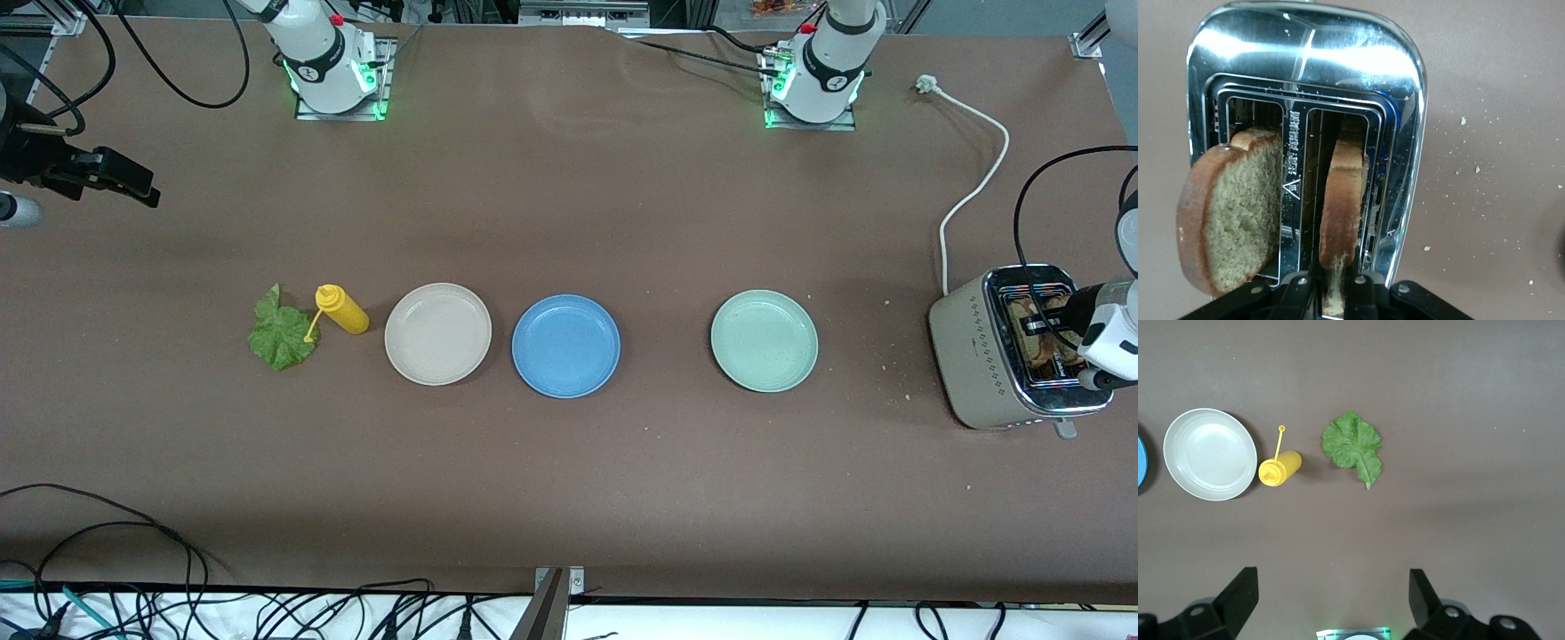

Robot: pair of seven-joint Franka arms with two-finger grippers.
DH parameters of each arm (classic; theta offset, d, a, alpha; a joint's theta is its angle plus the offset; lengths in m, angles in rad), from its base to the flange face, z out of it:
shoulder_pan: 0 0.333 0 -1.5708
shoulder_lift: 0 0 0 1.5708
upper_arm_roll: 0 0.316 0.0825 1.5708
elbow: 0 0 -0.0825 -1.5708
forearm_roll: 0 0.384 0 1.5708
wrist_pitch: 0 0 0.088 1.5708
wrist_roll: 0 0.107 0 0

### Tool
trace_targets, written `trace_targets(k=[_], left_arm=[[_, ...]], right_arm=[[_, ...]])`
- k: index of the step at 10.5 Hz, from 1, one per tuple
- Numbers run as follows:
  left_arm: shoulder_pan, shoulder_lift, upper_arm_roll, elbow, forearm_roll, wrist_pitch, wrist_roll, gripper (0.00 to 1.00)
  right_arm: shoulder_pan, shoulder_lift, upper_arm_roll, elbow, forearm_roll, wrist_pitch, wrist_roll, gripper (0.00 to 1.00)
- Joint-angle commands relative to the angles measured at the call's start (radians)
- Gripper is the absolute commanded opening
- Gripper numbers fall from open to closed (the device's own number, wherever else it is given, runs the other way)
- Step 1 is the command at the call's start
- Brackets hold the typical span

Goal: Make sandwich in blue plate with both arms
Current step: 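Reach the left gripper down into the toaster and grasp a bread slice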

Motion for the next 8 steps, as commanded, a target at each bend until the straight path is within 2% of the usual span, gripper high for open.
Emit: trace_targets(k=[1,4,7,8], left_arm=[[0.008,0.003,-0.008,0.025,0.026,-0.002,0.03,0.0],[0.008,-0.077,-0.009,0.025,0.022,-0.024,0.079,0.0],[0.008,-0.164,-0.014,0.041,0.017,-0.113,0.132,0.0],[0.008,-0.177,-0.015,0.075,0.014,-0.165,0.146,0.0]], right_arm=[[-0.004,-0.005,0.003,0.002,-0.001,-0.014,0.013,1.0],[-0.004,-0.005,0.003,0.002,-0.001,-0.014,0.013,1.0],[-0.004,-0.005,0.003,0.002,-0.001,-0.014,0.013,1.0],[-0.004,-0.005,0.003,0.002,-0.001,-0.014,0.013,1.0]])
